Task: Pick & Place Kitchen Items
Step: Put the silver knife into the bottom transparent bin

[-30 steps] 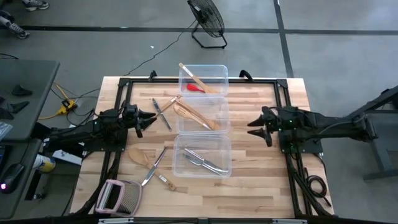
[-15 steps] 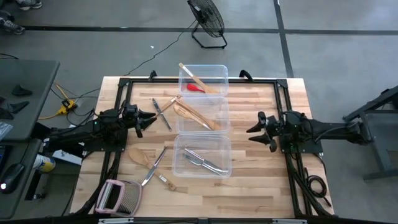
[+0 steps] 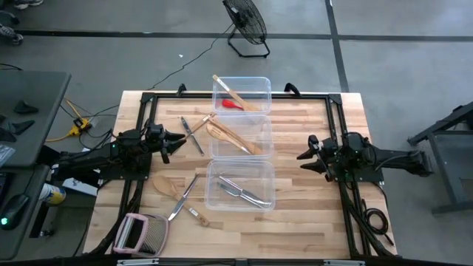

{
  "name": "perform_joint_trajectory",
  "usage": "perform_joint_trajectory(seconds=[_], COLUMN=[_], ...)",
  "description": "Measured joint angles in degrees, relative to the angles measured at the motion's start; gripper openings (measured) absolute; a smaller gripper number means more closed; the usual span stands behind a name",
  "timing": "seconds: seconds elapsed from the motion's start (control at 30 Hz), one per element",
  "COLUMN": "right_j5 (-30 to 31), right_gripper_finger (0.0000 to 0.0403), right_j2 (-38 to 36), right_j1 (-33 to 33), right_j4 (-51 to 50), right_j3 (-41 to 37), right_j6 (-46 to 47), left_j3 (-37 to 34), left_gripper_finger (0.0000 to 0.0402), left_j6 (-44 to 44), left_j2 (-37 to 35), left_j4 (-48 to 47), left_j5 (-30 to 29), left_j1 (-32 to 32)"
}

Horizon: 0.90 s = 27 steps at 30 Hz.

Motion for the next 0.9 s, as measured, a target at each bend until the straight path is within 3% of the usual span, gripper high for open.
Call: perform_joint_trajectory(seconds=[0.1, 0.27, 0.63, 0.9], right_j5=[0.2, 3.4, 3.4, 3.2], right_gripper_finger=[0.0165, 0.0165, 0.0165, 0.0165], right_j2=[-3.4, -3.2, -3.2, -2.5], right_j1=[0.0, 0.0, 0.0, 0.0], right_j4=[-0.5, 0.2, -0.7, -3.0], right_j3=[0.0, 0.0, -0.1, -0.1], right_j6=[-1.4, -4.1, -11.5, -11.8], left_j3=[0.0, 0.0, 0.0, 0.0], left_gripper_finger=[0.0143, 0.0143, 0.0143, 0.0143], left_j6=[0.0, 0.0, 0.0, 0.0], left_j2=[0.0, 0.0, 0.0, 0.0], left_j4=[0.0, 0.0, 0.0, 0.0], left_j5=[0.0, 0.0, 0.0, 0.0], left_j1=[0.0, 0.0, 0.0, 0.0])
